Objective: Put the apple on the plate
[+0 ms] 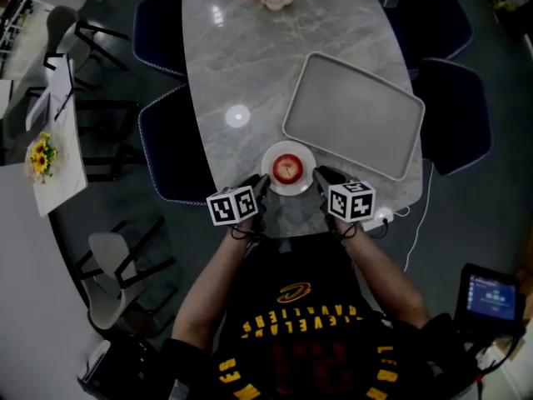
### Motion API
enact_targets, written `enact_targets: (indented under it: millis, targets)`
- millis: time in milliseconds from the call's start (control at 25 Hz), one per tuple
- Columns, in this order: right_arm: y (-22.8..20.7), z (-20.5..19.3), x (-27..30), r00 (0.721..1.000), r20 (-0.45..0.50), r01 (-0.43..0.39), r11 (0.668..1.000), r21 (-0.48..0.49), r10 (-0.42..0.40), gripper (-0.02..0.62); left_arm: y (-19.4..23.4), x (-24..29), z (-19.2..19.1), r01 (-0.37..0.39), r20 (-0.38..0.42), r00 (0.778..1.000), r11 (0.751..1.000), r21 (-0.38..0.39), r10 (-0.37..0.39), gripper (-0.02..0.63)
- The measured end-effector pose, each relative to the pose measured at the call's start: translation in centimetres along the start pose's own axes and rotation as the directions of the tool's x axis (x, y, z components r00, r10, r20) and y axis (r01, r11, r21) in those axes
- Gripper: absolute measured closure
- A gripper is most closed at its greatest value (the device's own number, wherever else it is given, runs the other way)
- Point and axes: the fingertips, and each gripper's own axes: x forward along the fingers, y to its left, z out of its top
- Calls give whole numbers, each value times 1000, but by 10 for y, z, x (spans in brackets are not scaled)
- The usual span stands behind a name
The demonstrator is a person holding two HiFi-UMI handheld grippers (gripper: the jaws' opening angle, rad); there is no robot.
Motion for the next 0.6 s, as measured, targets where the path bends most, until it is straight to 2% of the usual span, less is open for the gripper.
enact_targets:
  millis: [280,600]
  targets:
    - [-4,-6,11,999,-46,-3,999,33,5,535,3,7,-1,-15,-15,1000,1000,-14,15,482]
    - [7,-11,15,996,-77,-35,999,29,37,540,4,5,-1,9,-8,1000,999,-51,-10,482]
